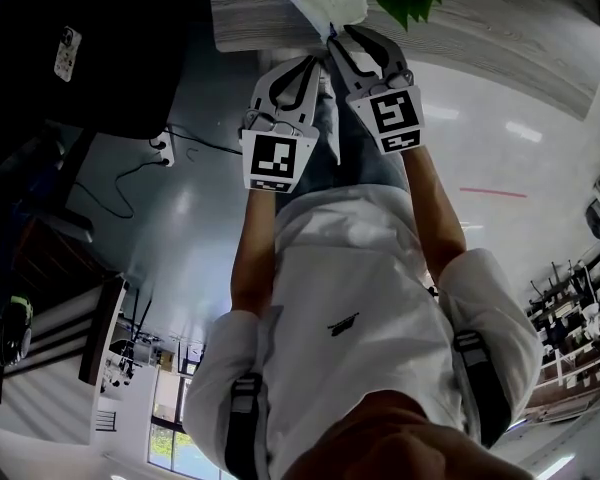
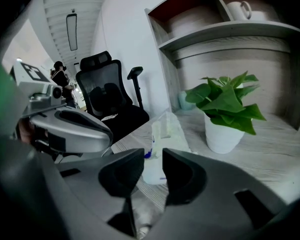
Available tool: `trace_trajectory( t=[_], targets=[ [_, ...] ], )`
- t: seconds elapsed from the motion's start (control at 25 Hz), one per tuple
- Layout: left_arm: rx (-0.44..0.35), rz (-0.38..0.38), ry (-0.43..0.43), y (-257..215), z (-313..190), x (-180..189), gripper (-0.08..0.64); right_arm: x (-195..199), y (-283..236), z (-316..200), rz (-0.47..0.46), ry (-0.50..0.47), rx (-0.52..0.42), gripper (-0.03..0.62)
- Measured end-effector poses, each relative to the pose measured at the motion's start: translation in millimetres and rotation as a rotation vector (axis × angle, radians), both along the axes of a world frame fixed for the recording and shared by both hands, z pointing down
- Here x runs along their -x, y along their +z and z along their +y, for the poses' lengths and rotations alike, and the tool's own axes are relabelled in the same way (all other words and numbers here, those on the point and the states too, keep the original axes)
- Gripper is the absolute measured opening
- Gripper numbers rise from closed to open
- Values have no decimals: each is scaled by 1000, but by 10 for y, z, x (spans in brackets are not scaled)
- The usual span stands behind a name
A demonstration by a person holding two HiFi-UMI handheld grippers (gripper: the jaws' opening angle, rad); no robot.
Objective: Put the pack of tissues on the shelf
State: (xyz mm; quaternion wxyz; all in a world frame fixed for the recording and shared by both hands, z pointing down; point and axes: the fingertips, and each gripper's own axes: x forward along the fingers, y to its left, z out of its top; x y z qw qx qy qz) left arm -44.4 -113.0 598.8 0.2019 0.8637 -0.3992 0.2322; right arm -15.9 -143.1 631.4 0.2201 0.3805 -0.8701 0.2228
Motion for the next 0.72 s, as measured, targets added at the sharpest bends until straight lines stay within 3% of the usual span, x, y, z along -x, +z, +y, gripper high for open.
trace_trajectory(
  t=[0.4, 0.72],
  targets=[
    [7, 4, -11, 23, -16, -2, 32, 68, -28, -19, -18, -24, 6, 132],
    [14, 2, -19, 53, -11, 60, 32, 134, 56, -54, -14, -31, 15, 90]
  ],
)
